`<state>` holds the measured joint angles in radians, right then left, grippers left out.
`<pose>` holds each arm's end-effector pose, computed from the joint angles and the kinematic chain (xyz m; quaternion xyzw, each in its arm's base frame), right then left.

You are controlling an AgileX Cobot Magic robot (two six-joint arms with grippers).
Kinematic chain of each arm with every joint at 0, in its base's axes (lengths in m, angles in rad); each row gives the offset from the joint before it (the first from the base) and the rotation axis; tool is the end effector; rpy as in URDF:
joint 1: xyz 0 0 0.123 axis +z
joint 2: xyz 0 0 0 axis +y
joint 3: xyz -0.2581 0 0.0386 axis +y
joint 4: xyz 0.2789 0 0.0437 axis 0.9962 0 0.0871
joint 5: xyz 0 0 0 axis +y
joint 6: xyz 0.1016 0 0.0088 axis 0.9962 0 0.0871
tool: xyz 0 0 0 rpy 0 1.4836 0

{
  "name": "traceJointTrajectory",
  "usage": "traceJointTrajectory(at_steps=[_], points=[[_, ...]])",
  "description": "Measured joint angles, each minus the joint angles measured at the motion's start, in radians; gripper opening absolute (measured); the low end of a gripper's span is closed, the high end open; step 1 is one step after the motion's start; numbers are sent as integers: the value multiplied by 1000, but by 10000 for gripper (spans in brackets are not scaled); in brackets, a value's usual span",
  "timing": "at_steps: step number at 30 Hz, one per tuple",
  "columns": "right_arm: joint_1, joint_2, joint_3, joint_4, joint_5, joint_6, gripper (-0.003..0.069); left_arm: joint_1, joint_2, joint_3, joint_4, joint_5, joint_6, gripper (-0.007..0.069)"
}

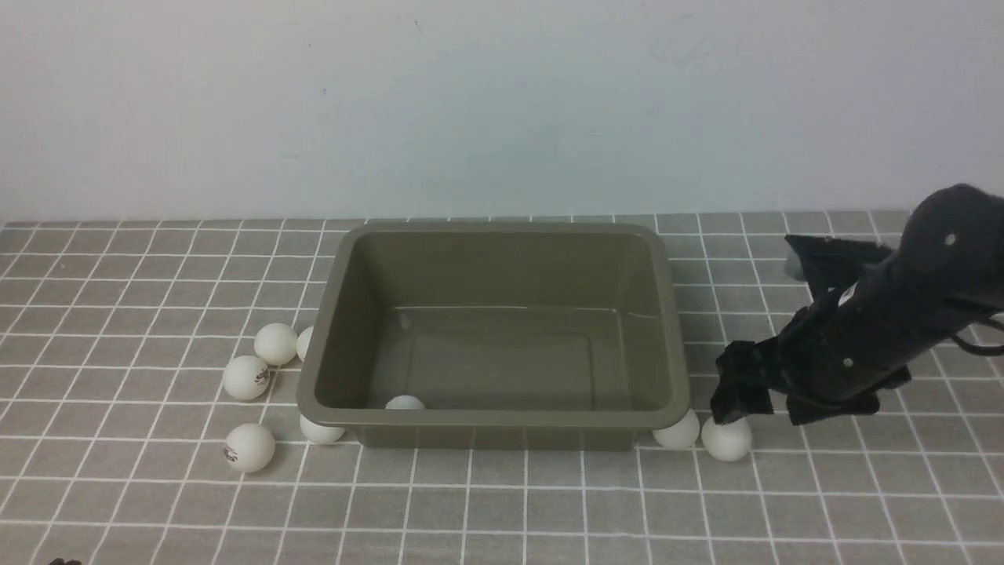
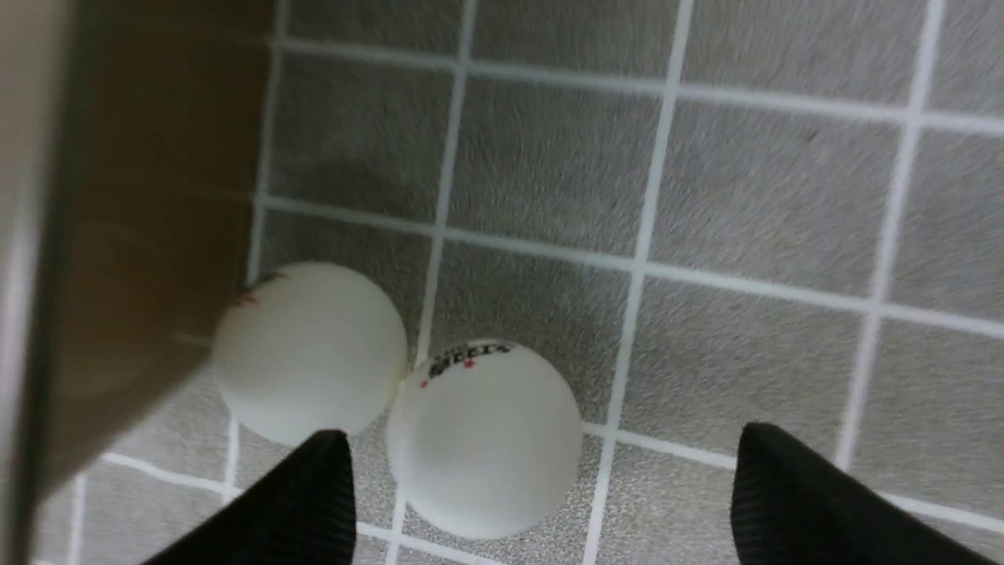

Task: Put the table tennis balls into the box on the grey coffee tablecloth.
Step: 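Reach for and grasp a ping pong ball on the table, then release the ping pong ball into the bin and lift the gripper away, then reach for and grasp a ping pong ball on the table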

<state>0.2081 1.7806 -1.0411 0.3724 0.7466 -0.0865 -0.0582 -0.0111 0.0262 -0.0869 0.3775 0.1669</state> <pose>0.3346 0.0964 0.1150 -0.0205 0.9868 0.1418 0.0759 0.1179 -0.0101 0.1676 0.0675 0.8032 -0.0046 0.5919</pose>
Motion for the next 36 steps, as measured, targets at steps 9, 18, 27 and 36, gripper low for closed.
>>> traceJointTrajectory(at_steps=[9, 18, 27, 36], points=[[25, 61, -13, -46, -1, 2, 350, 0, 0, 0, 0, 0, 0, -5], [52, -92, -196, -66, 131, 108, 363, 0, 0, 0, 0, 0, 0, -5], [213, 34, -448, -48, 149, 58, 419, 0, 0, 0, 0, 0, 0, -5], [188, 46, -519, -372, 330, 137, 556, 0, 0, 0, 0, 0, 0, -5]])
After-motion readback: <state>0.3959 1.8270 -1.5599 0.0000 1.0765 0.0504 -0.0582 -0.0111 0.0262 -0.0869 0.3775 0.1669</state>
